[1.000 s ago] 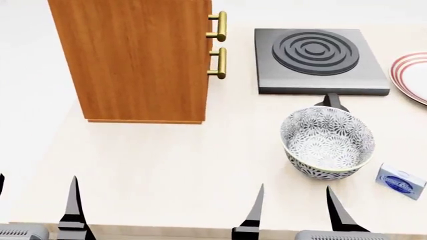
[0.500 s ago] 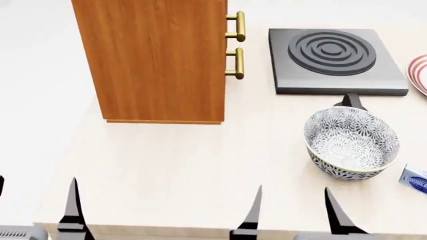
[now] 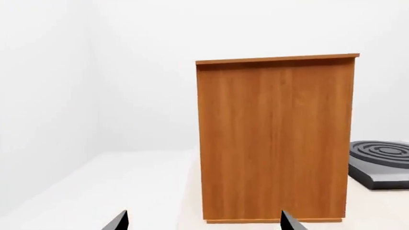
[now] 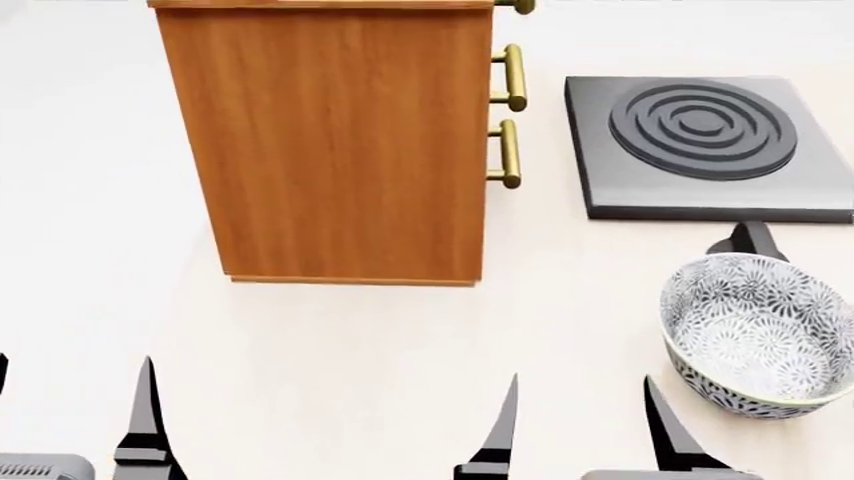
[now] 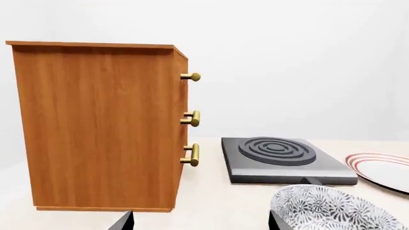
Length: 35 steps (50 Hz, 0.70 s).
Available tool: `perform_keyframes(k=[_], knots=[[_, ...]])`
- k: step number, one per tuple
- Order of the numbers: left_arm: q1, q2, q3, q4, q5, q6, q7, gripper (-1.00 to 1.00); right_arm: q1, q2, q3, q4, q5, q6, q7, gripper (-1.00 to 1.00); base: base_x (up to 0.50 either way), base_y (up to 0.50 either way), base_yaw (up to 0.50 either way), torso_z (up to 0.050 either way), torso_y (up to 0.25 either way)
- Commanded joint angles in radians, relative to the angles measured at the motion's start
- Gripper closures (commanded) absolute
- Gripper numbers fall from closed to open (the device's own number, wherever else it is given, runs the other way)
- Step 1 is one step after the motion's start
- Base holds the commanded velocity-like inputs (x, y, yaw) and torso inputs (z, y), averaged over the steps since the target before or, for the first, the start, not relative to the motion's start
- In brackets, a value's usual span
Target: Put the bowl on the top of the cabinet.
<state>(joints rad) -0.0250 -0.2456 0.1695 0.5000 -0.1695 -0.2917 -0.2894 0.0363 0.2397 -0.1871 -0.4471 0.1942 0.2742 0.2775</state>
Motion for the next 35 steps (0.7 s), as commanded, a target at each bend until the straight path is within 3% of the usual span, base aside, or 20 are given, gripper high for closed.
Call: perform_keyframes(k=[1,11,28,35], knots=[[0.001,-0.006,0.004,-0.001,-0.003,0.004,-0.006,-1.00,0.000,0.005,-0.002,0.000,0.009,-0.005,0.004,-1.00,0.43,0.22,0.00,0.000,0.000],[-0.001,-0.010,0.011,-0.005,-0.003,0.006,-0.011,-1.00,0.002,0.007,-0.007,0.011,0.003,-0.009,0.016,-1.00,0.35,0.10,0.00,0.000,0.000],[-0.002,-0.015,0.017,-0.010,-0.008,0.012,-0.017,-1.00,0.002,0.017,-0.017,0.005,0.007,-0.011,0.022,-1.00,0.00,0.00,0.00,0.000,0.000],[-0.002,-0.018,0.018,-0.011,-0.011,0.014,-0.020,-1.00,0.002,0.019,-0.021,0.006,0.007,-0.008,0.027,-1.00,0.46,0.00,0.00,0.000,0.000]])
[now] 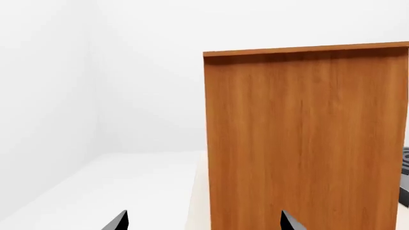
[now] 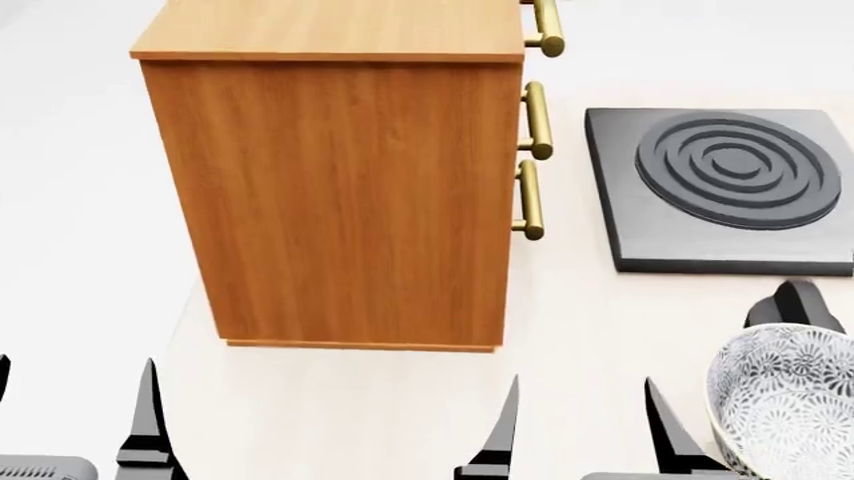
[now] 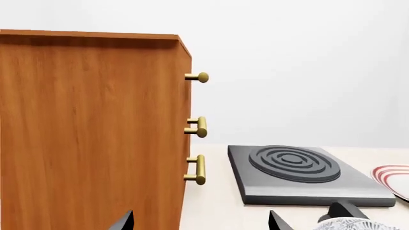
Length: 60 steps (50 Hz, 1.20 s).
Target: Put the bowl on the top of the cabinet.
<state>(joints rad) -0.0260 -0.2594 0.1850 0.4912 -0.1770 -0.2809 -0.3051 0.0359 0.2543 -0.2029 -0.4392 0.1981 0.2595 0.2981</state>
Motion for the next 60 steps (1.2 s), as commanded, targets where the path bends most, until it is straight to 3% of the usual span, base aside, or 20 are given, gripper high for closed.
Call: perform_keyframes(k=[1,9,29,40,46,50,55,58,60], knots=[[-0.001,-0.004,0.003,-0.001,-0.004,0.003,-0.005,-1.00,0.003,0.005,-0.005,-0.003,0.003,0.007,0.007,-1.00,0.50,0.00,0.00,0.000,0.000],[0.000,-0.007,0.005,0.002,-0.006,0.003,-0.009,-1.00,0.005,0.005,-0.004,0.003,0.000,0.000,0.018,-1.00,0.50,0.00,0.00,0.000,0.000],[-0.001,-0.015,0.009,-0.001,-0.015,0.008,-0.016,-1.00,0.010,0.012,-0.015,0.003,0.002,0.020,0.033,-1.00,0.01,0.00,0.00,0.000,0.000],[-0.001,-0.018,0.013,-0.001,-0.017,0.011,-0.020,-1.00,0.002,0.016,-0.018,0.007,-0.007,-0.007,0.042,-1.00,0.37,0.01,0.00,0.000,0.001],[-0.003,-0.020,0.015,-0.003,-0.020,0.011,-0.022,-1.00,0.001,0.013,-0.043,0.014,-0.099,-0.001,0.105,-1.00,0.00,0.00,0.00,0.000,0.000],[-0.005,-0.020,0.018,-0.007,-0.021,0.013,-0.022,-1.00,0.009,0.016,-0.036,0.007,-0.080,0.045,0.103,-1.00,0.00,0.00,0.00,0.000,0.000],[-0.002,-0.022,0.018,-0.016,-0.023,0.021,-0.022,-1.00,0.035,0.011,0.022,-0.037,0.030,0.237,0.104,-1.00,0.00,0.00,0.00,0.000,0.000],[-0.001,-0.021,0.018,-0.034,-0.025,0.034,-0.021,-1.00,0.035,0.043,0.004,-0.064,-0.006,0.276,0.117,-1.00,0.00,0.00,0.00,0.000,0.000],[-0.001,-0.022,0.018,-0.035,-0.025,0.034,-0.021,-1.00,0.040,0.062,0.013,-0.083,0.070,0.337,0.058,-1.00,0.00,0.00,0.00,0.000,0.000]])
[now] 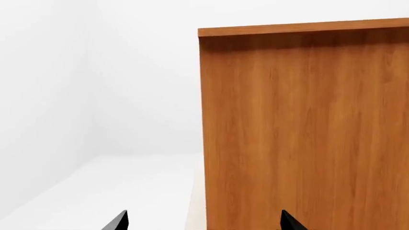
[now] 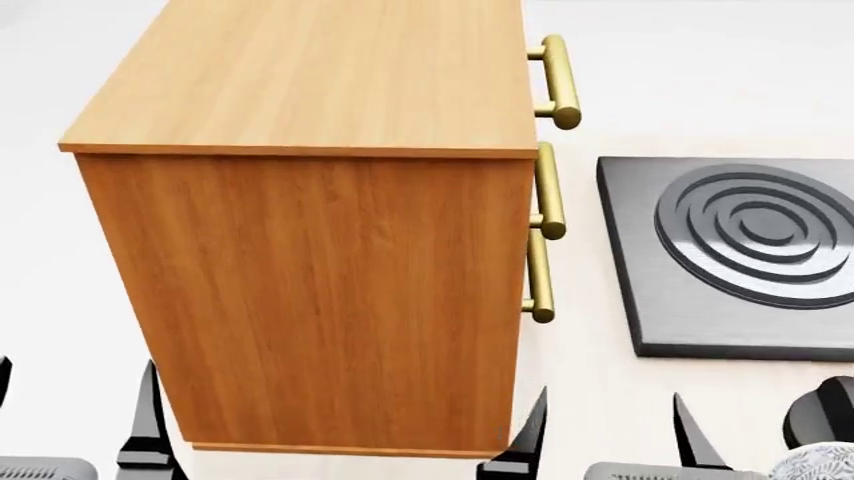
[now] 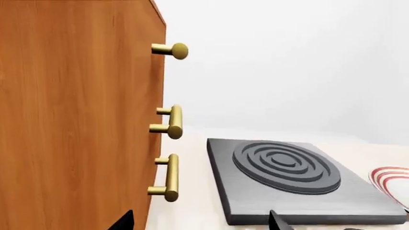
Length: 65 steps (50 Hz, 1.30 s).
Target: Put the bowl on the top of the cabinet.
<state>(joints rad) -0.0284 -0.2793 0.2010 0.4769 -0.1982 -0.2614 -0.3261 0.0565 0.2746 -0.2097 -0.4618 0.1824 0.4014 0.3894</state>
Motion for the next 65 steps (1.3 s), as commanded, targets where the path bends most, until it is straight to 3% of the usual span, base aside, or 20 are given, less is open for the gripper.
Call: perform_keyframes(k=[1,13,21,34,45,65], knots=[[0.001,-0.002,0.001,-0.018,-0.006,0.013,-0.001,-1.00,0.029,0.055,0.017,-0.072,0.096,0.255,-0.035,-1.00,0.00,0.00,0.00,0.000,0.000],[-0.009,-0.006,0.012,-0.004,-0.005,-0.004,-0.009,-1.00,0.106,0.171,0.086,-0.303,0.224,0.661,-0.032,-1.00,0.00,0.00,0.00,0.000,0.000],[-0.013,-0.006,0.015,-0.008,-0.005,-0.008,-0.014,-1.00,0.188,0.230,0.026,-0.381,0.225,0.885,0.011,-1.00,0.00,0.00,0.00,0.000,0.000],[-0.017,-0.004,0.027,-0.020,-0.002,-0.001,-0.020,-1.00,0.210,0.305,0.002,-0.492,0.219,1.090,0.061,-1.00,0.00,0.00,0.00,0.000,0.000],[-0.016,-0.007,0.039,-0.015,0.002,-0.001,-0.025,-1.00,0.168,0.316,0.074,-0.547,0.255,1.137,0.059,-1.00,0.00,0.00,0.00,0.000,0.000],[-0.025,-0.008,0.053,-0.021,0.003,-0.003,-0.032,-1.00,0.070,0.342,0.141,-0.542,0.289,1.067,0.063,-1.00,0.00,0.00,0.00,0.000,0.000]])
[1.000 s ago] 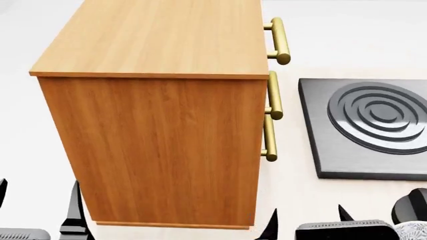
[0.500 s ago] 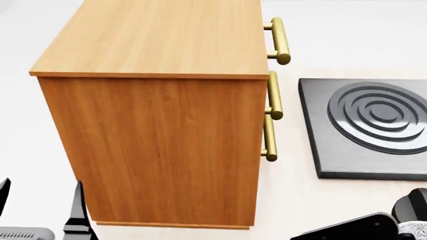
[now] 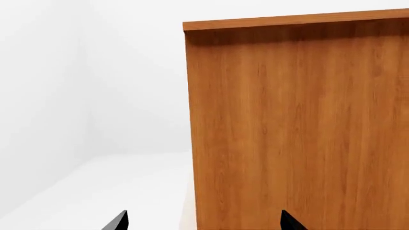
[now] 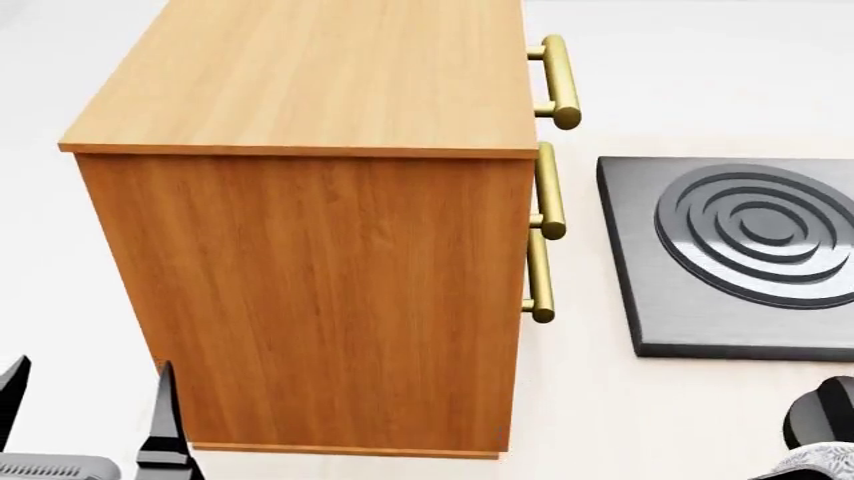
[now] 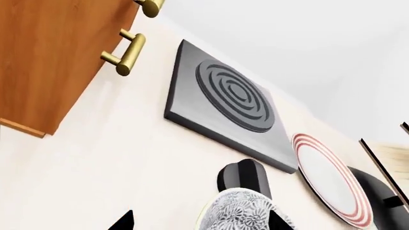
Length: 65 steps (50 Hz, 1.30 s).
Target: Put the bowl on the top of the cabinet.
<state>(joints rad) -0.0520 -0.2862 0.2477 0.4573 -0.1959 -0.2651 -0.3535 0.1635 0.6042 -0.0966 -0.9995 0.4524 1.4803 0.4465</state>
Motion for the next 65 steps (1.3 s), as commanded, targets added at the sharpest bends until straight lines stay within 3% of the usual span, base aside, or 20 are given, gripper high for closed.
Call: perform_keyframes(k=[1,28,65], knots=[[-0.002,-0.001,0.007,-0.002,0.000,0.001,-0.004,-1.00,-0.039,0.014,0.027,-0.006,0.020,-0.013,0.008,-1.00,0.00,0.00,0.00,0.000,0.000],[-0.011,-0.007,0.020,-0.006,-0.004,0.003,-0.010,-1.00,-0.170,0.044,0.042,0.117,-0.008,-0.183,0.007,-1.00,0.00,0.00,0.00,0.000,0.000],[-0.009,-0.017,0.034,-0.001,-0.007,0.005,-0.025,-1.00,-0.197,0.048,0.050,0.139,0.001,-0.215,0.012,-1.00,0.00,0.00,0.00,0.000,0.000]])
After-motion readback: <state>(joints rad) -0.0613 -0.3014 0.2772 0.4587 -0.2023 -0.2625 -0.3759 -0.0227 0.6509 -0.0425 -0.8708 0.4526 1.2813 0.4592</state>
